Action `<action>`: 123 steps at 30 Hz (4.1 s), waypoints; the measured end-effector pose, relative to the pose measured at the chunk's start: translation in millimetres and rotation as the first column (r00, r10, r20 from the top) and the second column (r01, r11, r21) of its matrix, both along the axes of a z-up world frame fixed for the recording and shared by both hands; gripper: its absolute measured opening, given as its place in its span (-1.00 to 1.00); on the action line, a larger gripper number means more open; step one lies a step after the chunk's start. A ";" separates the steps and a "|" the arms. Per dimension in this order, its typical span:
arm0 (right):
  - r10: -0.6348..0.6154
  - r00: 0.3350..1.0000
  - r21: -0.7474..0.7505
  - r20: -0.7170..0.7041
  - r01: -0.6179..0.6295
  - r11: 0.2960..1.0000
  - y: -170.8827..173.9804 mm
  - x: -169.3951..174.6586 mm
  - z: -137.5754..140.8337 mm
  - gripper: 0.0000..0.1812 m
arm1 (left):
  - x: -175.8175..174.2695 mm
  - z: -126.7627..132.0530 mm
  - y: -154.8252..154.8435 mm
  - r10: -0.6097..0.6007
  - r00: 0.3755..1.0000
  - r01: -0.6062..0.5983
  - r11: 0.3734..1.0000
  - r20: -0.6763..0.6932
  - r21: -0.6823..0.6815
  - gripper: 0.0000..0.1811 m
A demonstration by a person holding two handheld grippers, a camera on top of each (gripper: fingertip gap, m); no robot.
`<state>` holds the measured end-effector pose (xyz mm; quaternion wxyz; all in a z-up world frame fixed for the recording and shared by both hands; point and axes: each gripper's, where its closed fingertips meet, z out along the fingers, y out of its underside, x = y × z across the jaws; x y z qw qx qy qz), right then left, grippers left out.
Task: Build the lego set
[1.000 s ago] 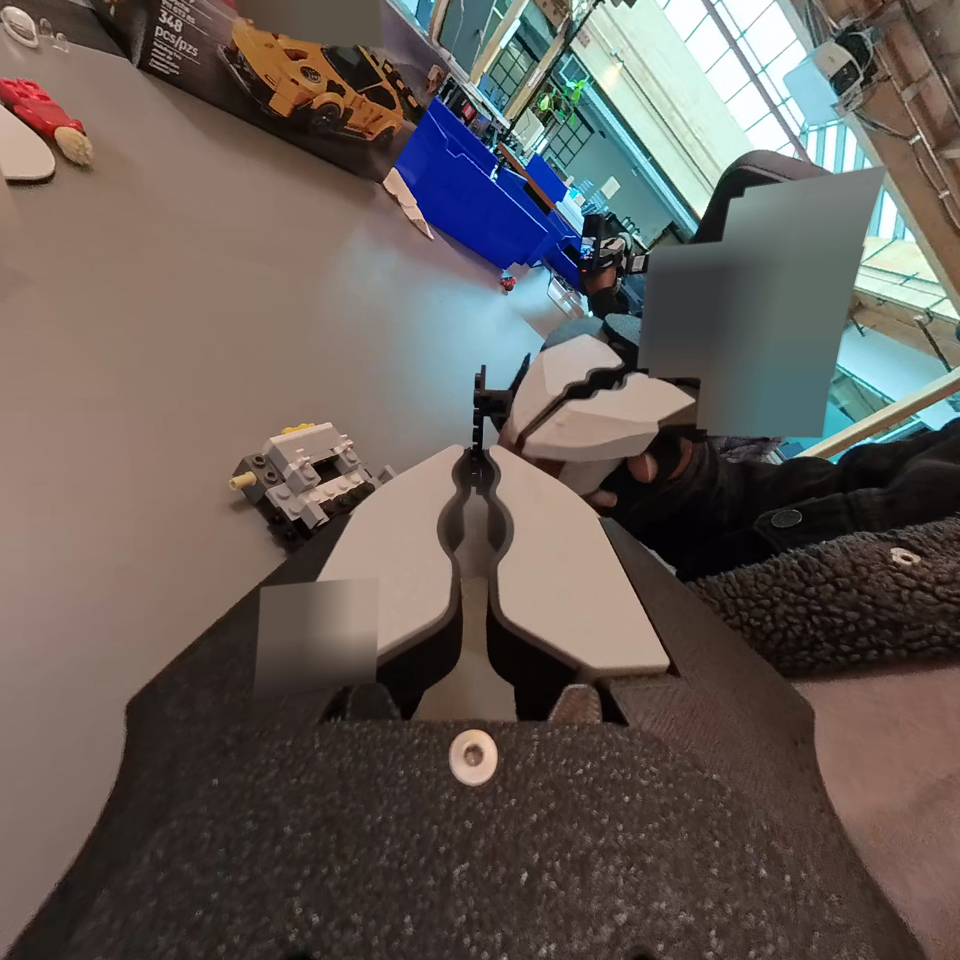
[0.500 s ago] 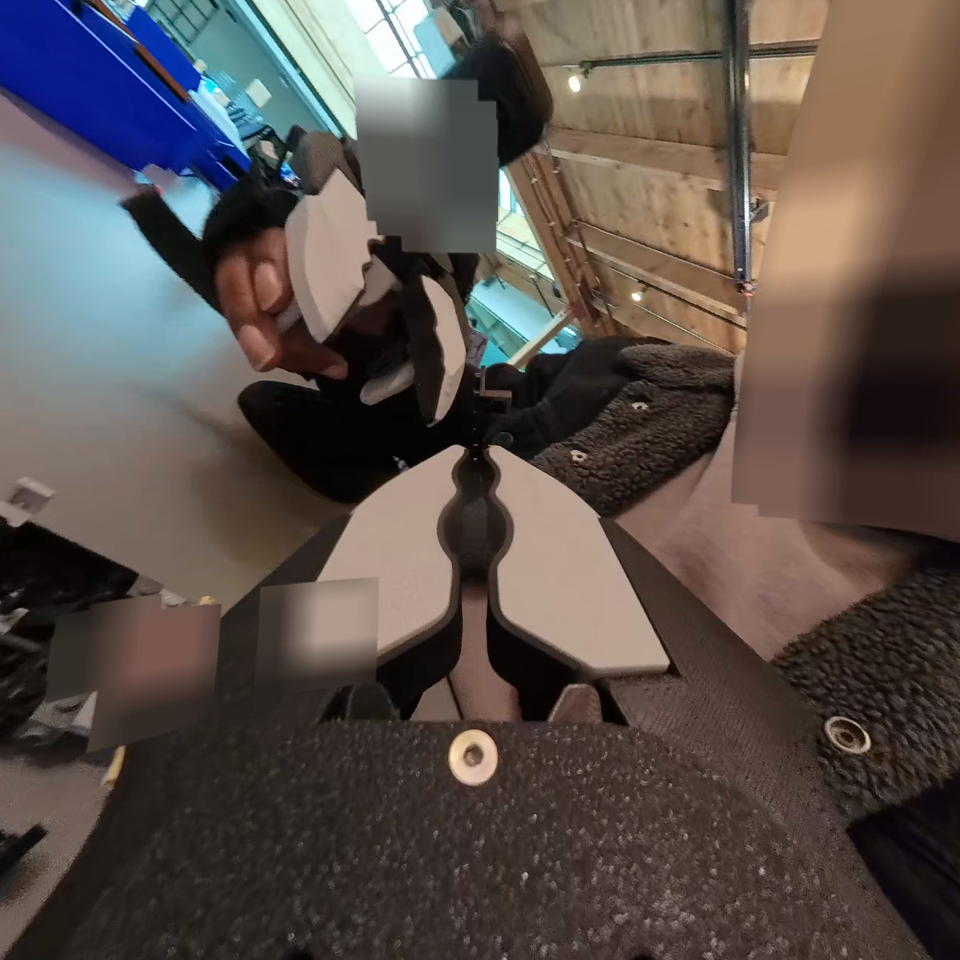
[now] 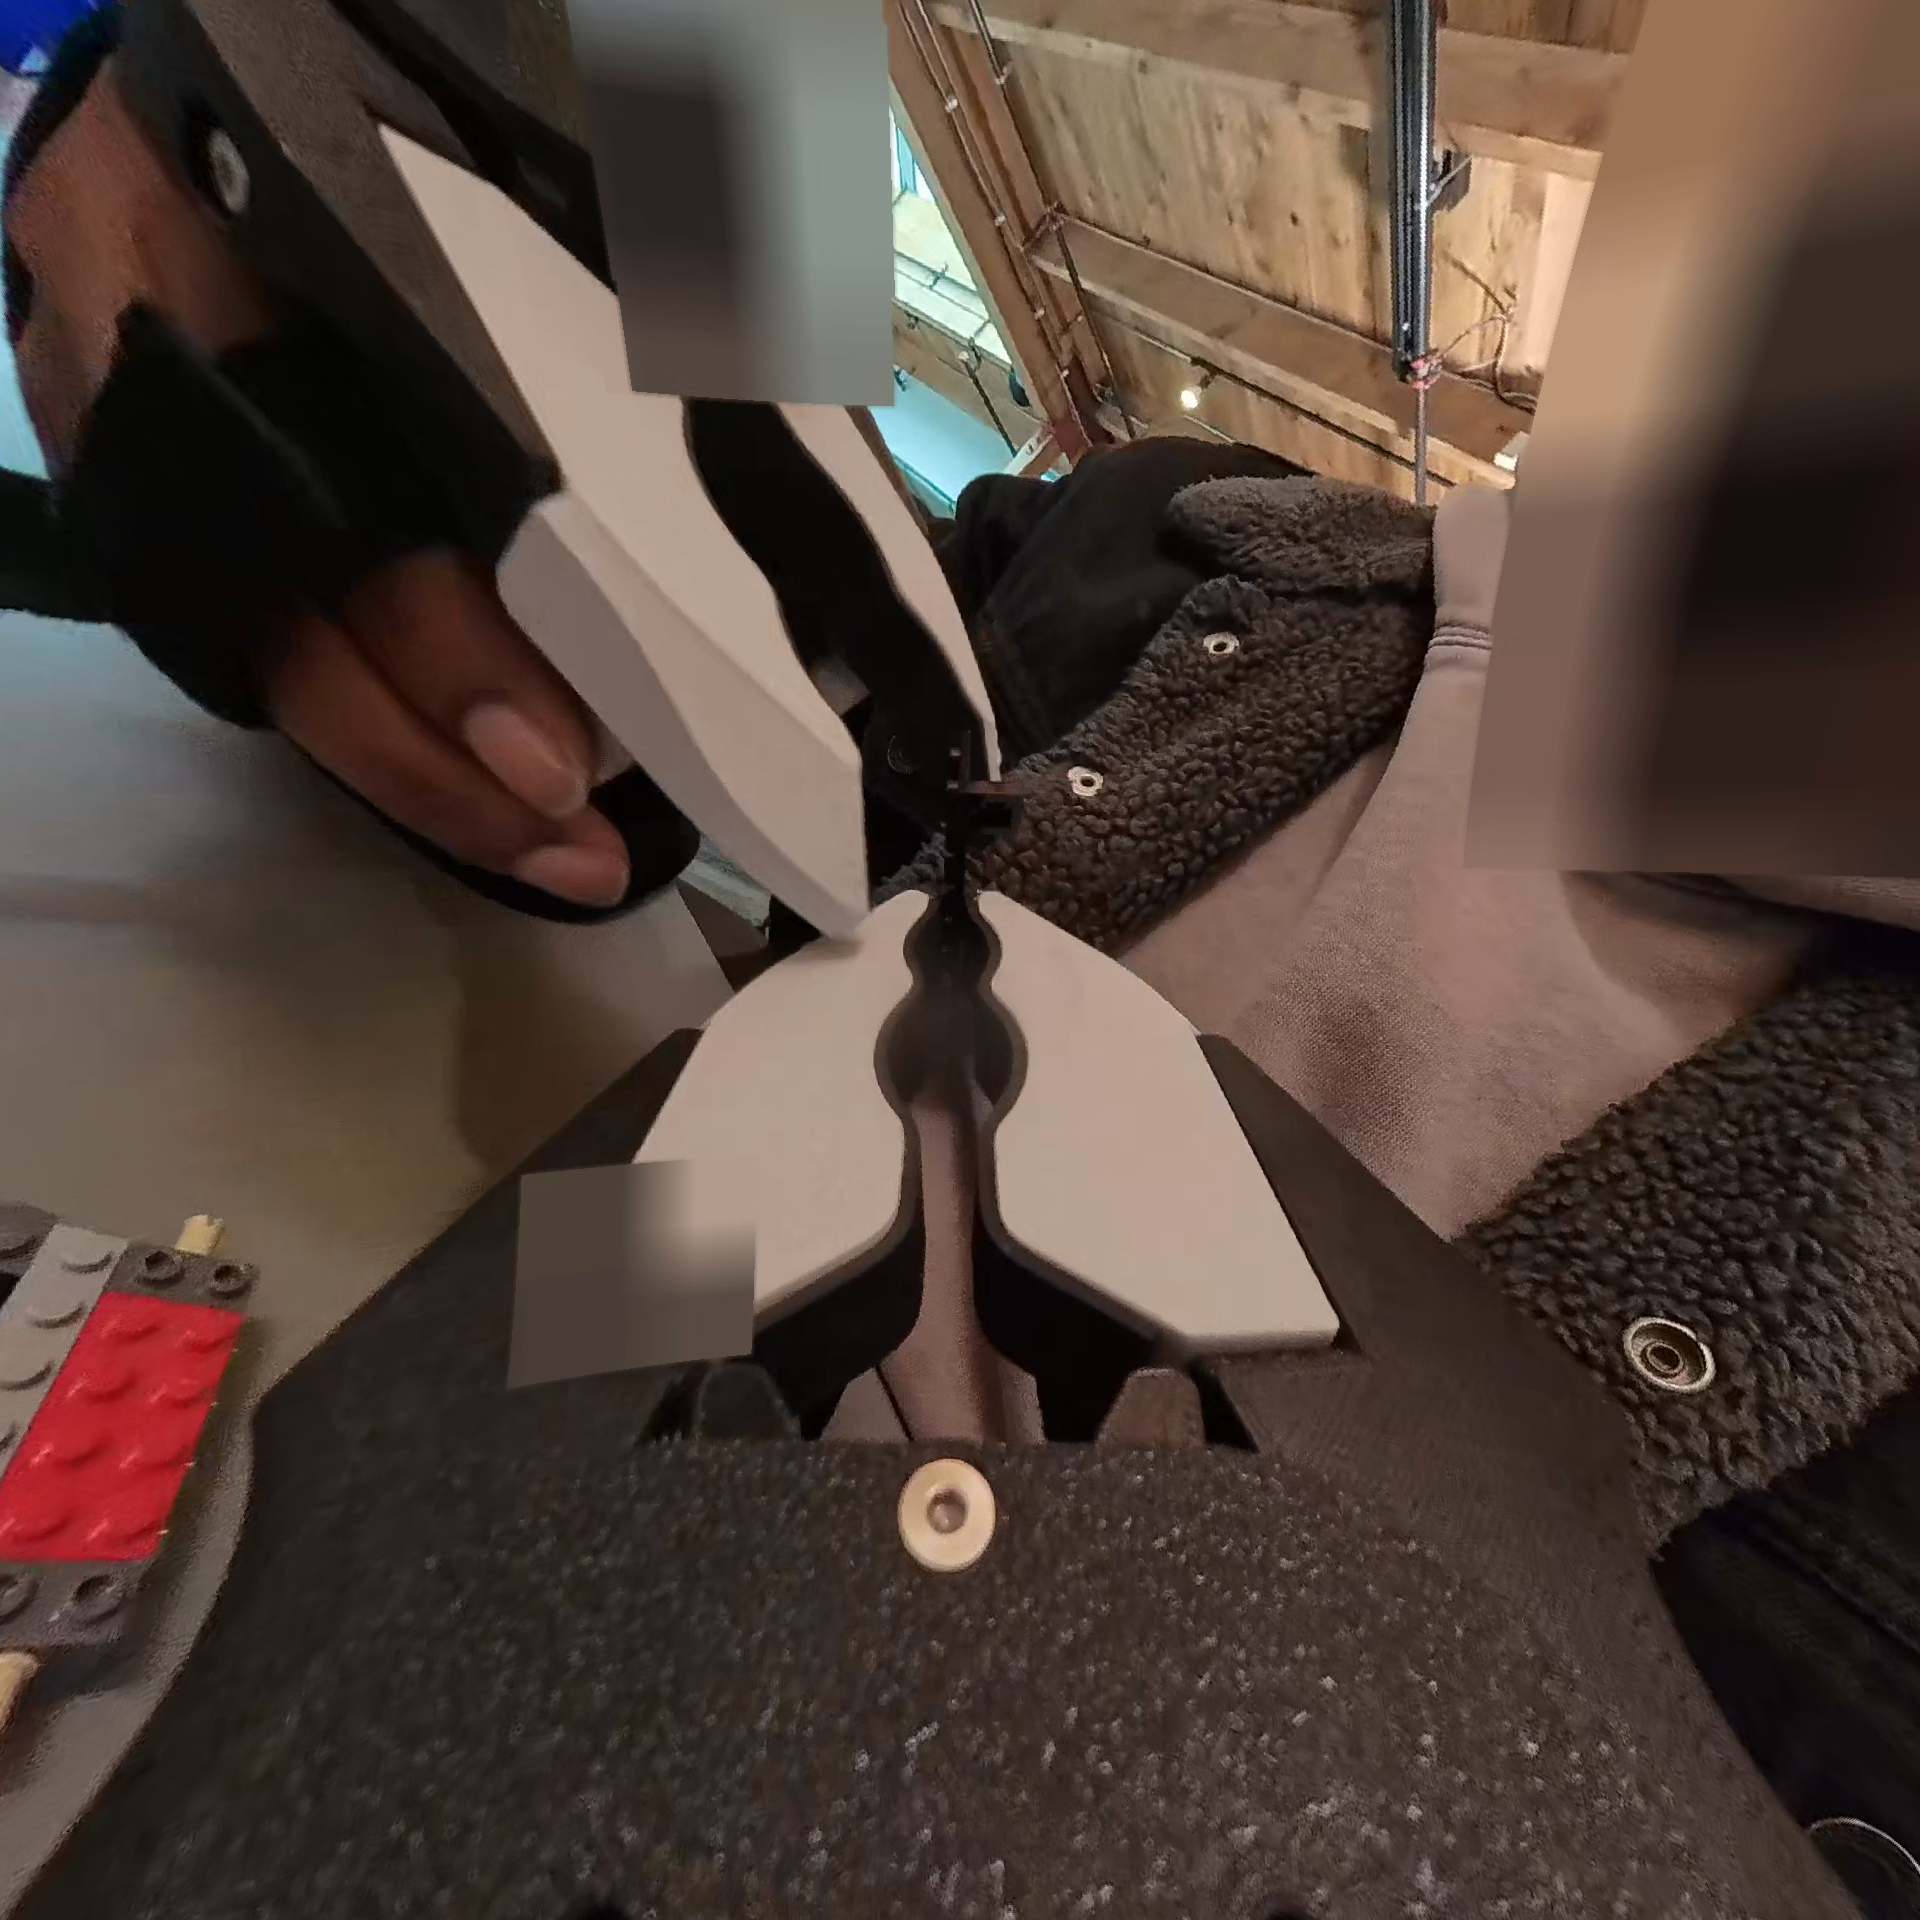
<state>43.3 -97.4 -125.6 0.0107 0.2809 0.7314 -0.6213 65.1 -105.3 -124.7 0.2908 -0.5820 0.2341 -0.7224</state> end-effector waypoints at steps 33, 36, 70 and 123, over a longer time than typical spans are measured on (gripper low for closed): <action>-0.110 0.994 -0.147 -0.019 0.106 0.983 19.6 -5.3 13.4 -0.52 | -12.5 2.8 6.1 0.070 0.998 -0.070 0.997 0.002 0.027 -0.97; -0.060 0.998 -0.152 -0.002 0.059 0.987 6.7 -5.5 7.8 -0.55 | -11.5 1.7 5.6 0.064 0.998 -0.064 0.998 -0.001 0.024 -0.97; -0.653 0.621 -0.122 0.433 0.758 0.640 84.1 -40.6 -39.9 -0.97 | -46.3 -64.5 71.3 0.598 0.603 -0.446 0.802 -0.528 0.398 -0.90; 0.389 0.915 0.994 -0.106 0.098 0.040 94.1 -11.7 -72.7 -0.97 | -72.7 -69.0 72.4 0.521 0.669 -0.541 0.830 -0.530 0.134 -0.81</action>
